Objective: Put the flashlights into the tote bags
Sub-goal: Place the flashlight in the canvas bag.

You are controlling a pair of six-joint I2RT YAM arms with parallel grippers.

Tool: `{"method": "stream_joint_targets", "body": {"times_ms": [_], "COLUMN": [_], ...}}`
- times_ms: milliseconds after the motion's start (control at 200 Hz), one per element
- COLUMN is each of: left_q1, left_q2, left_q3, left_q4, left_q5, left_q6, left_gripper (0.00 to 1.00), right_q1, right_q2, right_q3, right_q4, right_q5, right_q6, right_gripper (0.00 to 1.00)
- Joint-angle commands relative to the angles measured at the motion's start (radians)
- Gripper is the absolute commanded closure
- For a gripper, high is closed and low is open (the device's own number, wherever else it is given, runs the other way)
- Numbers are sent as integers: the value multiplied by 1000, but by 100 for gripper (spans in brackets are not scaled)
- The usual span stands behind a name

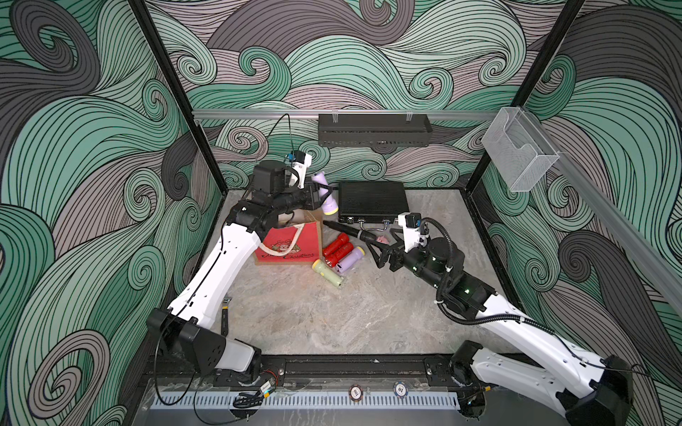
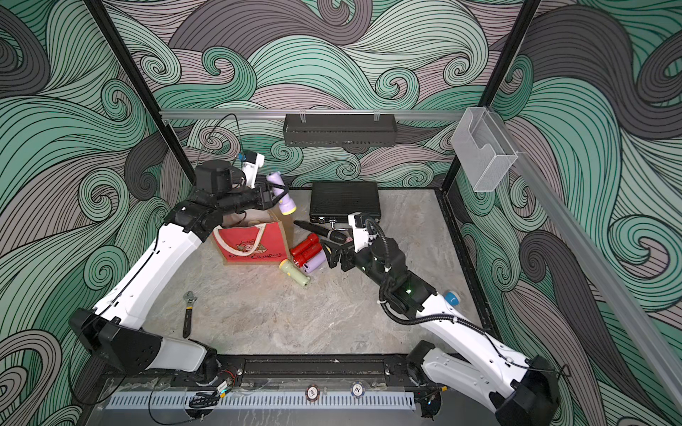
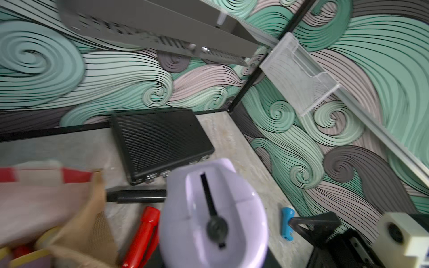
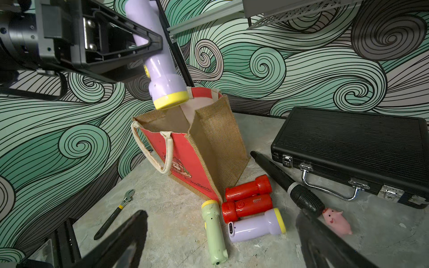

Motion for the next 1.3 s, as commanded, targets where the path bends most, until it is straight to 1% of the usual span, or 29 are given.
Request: {"method": "stream_joint_targets", "body": {"times_ms": [0, 105, 215, 370, 531, 791, 876, 1131, 1297], "left_q1": [20, 43, 79, 92, 97, 103, 103, 103, 104], "left_q2": [-5, 41, 70, 141, 213, 300, 316, 329, 362], "left_q3": [88, 141, 162, 217, 234, 219, 208, 104, 67], "left_q4": [-181, -262, -281, -333, -352, -335, -337, -305, -305], "left_q5": [-179, -311, -368, -482, -591, -618, -610, -583, -567], "left_q6": [81, 108, 131, 170, 196, 177, 169, 139, 112], "left_gripper": [100, 100, 100, 100, 100, 100, 100, 100, 100], "right_q1": [-5, -5, -5, -5, -4, -5, -5, -5, -5], "right_q2": [10, 22, 30, 29, 18, 31, 33, 36, 46], "right_q3": [22, 29, 35, 31, 16, 13, 14, 12, 18], "right_q4": [-30, -28, -26, -30, -24, -11, -10, -14, -10], "right_q5": [10, -2, -17, -19, -17, -32, -33, -25, -29], "right_q6": [-14, -16, -22, -21, -19, -16, -14, -21, -22], "right_gripper": [1, 1, 1, 1, 1, 1, 1, 1, 1]}}
